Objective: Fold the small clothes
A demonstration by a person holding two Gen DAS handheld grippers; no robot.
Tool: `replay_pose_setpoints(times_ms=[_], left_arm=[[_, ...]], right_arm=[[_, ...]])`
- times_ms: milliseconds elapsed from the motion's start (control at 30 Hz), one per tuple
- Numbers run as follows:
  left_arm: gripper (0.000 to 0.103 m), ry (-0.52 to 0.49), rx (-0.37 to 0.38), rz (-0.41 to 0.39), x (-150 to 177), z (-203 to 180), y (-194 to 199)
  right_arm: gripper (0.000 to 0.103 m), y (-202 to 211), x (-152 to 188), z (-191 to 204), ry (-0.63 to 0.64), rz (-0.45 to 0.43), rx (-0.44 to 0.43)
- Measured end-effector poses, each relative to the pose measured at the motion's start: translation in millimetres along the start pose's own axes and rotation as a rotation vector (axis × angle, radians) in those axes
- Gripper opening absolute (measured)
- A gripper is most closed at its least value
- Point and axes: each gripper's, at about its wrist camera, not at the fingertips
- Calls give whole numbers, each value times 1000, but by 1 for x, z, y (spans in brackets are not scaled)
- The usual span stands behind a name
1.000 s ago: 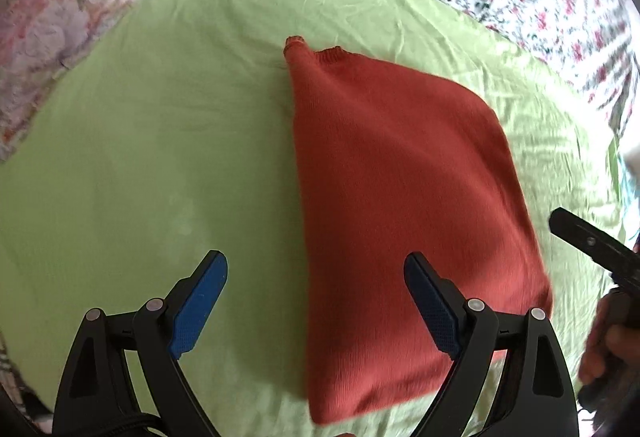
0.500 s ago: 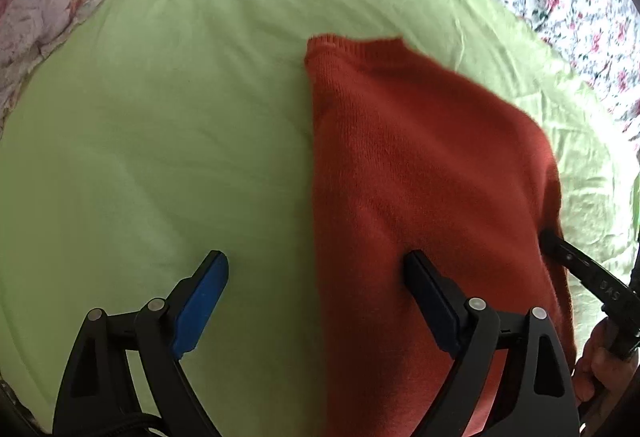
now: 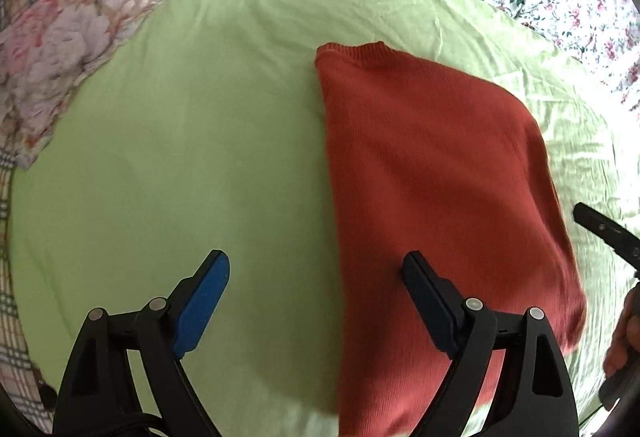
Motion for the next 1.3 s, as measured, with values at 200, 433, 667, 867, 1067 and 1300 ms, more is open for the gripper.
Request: replay_pose_setpoints(times_ms=[200,433,667,867,1067,1300], left_arm=[[90,20,-2,-8,36,-6,27],[91,-75,-32,-39,79,-25,47],[92,-133,-35,-68,109,-29,59],[92,-94,-17,-56,111,-13,57],[92,-69,12,-72,109,-8,63],[92,-84,78,-97,110,-16,69]], right_arm=[[67,43,32,7,17,-4,-47],[79,68,78,31,83,5,-55],[85,72,121,43,117,46,-65],[86,72,134,46,135,57,-45],[89,77,136,54,167,39,-39],[91,79,139,57,171,37,-44]])
Point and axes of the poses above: each gripper's, at about its wrist camera, not at the fingertips, and y roughly against the way its jaws point, z to its left, x to its underside, and after that the axes turned 10 degrees about -x, right-handed
